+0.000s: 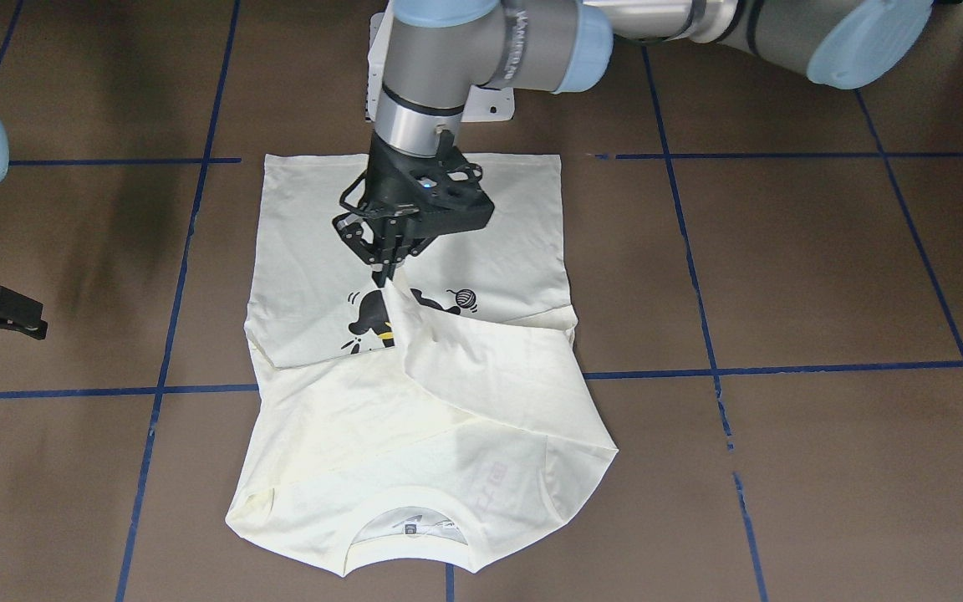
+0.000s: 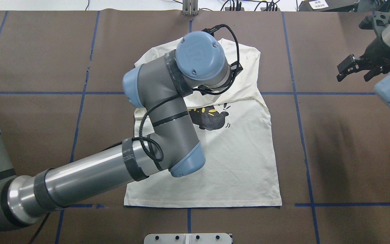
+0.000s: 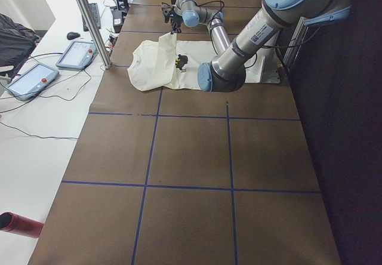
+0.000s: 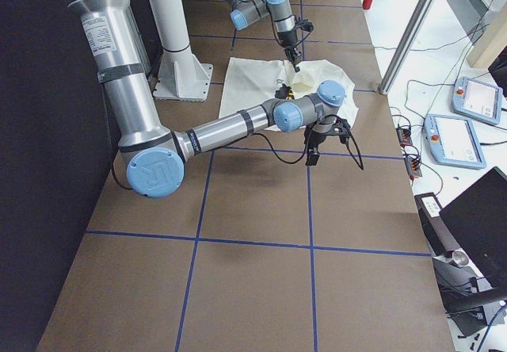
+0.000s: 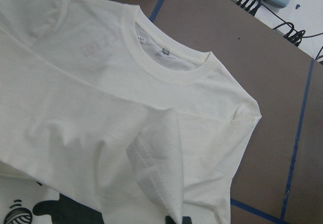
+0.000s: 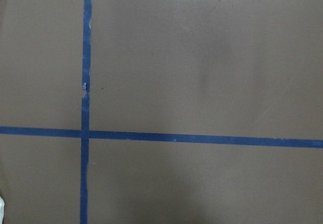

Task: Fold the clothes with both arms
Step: 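Fold the held sleeve with the left gripper across the shirt body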

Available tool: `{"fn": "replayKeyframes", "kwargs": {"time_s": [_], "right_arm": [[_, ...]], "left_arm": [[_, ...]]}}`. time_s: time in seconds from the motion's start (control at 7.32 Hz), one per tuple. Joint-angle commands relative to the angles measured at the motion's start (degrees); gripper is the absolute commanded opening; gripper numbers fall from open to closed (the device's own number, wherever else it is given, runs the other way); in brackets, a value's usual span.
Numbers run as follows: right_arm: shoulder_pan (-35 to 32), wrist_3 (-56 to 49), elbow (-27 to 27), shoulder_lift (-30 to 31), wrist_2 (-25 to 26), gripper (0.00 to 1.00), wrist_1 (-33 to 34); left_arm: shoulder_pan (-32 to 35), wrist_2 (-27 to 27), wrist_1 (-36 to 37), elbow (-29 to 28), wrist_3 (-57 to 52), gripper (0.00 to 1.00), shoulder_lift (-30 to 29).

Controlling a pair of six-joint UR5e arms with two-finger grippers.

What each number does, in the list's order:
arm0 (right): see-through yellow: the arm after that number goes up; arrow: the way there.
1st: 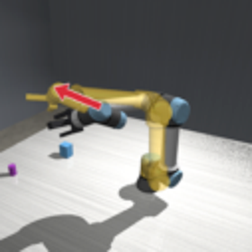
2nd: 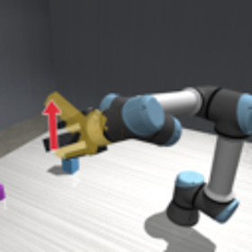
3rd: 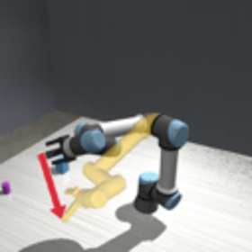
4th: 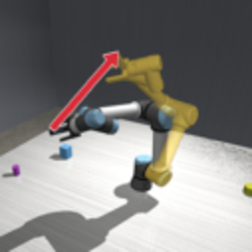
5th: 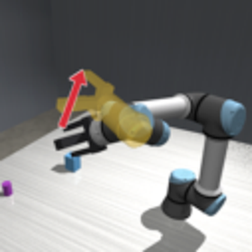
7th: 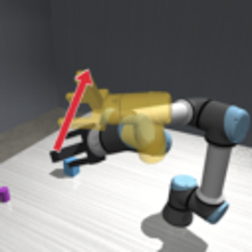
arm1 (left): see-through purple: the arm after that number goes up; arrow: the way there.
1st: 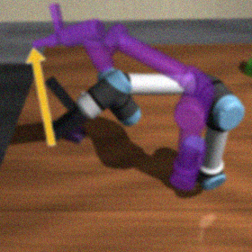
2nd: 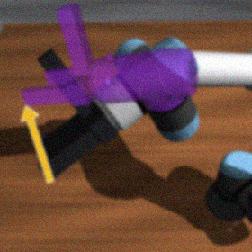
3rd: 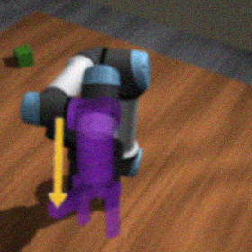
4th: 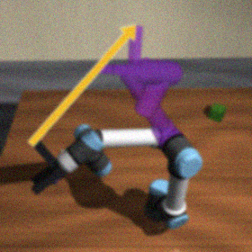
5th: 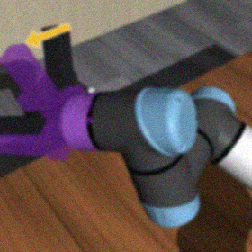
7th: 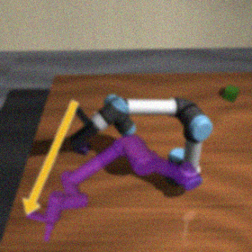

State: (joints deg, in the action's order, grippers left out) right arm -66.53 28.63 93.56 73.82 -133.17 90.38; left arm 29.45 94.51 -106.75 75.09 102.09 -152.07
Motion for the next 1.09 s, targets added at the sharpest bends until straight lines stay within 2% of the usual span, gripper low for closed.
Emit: {"fn": "replayKeyframes", "kwargs": {"time_s": [0.0, 0.27, 0.41, 0.82, 0.96], "right_arm": [[0.09, 0.11, -0.05, 0.19, -0.07, 1.00, -0.03], [0.00, 0.02, -0.05, 0.19, -0.07, 1.00, 0.06], [0.09, 0.02, -0.05, 0.10, -0.07, 1.00, -0.03], [0.18, 0.19, 0.04, -0.34, -0.07, 1.00, -0.03], [0.18, 1.24, 0.82, -0.51, -0.16, 1.00, -0.12]], "left_arm": [[-2.90, -1.35, -5.91, -12.40, 3.63, 0.00, -5.86], [-5.53, -4.76, -9.68, -20.11, 5.83, 0.00, -10.59], [-5.63, -4.78, -13.80, -20.77, 3.05, 0.99, -10.36], [-5.80, -4.25, -13.93, -18.24, -1.26, 1.00, -9.22], [-5.54, -3.29, -12.88, -15.09, -2.93, 1.00, -6.95]]}}
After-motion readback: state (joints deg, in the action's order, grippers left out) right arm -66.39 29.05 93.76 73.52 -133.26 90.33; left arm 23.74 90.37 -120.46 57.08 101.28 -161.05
